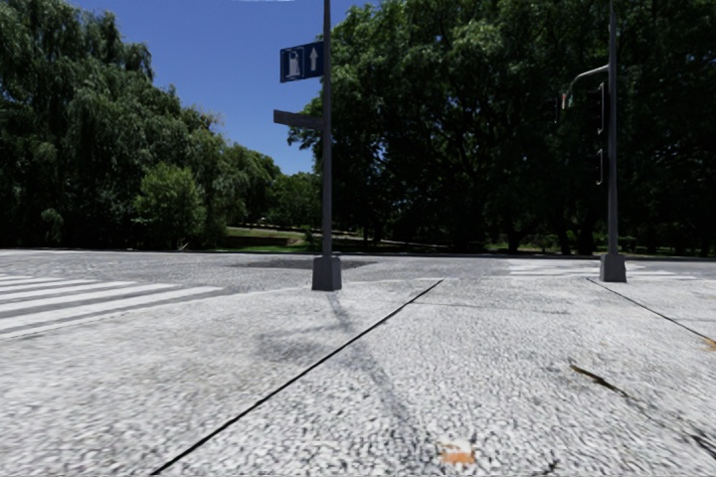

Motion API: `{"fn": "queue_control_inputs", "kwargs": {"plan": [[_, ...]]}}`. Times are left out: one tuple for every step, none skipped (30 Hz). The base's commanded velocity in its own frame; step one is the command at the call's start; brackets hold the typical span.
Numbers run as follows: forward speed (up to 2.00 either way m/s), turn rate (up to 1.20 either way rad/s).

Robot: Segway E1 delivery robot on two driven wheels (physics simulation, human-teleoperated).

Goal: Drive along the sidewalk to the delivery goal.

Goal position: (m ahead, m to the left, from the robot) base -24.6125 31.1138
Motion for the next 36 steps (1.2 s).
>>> {"fn": "queue_control_inputs", "kwargs": {"plan": [[2.00, 0.48], [2.00, 0.48], [2.00, 0.48], [2.00, 0.48], [2.00, 0.48], [2.00, 0.48], [2.00, 0.49], [2.00, 0.49], [2.00, 0.52], [2.00, 0.56], [2.00, 0.58], [2.00, 0.58], [2.00, 0.58], [2.00, 0.59], [2.00, 0.59], [2.00, 0.59], [2.00, 0.61], [2.00, 0.63], [2.00, 0.63], [2.00, 0.63], [2.00, 0.63], [2.00, 0.63], [2.00, 0.63], [2.00, 0.63], [2.00, 0.63], [2.00, 0.63], [2.00, 0.63], [2.00, 0.63], [2.00, 0.63], [2.00, 0.63], [2.00, 0.63], [2.00, 0.63], [2.00, 0.63], [2.00, 0.63], [2.00, 0.63], [2.00, 0.63]]}}
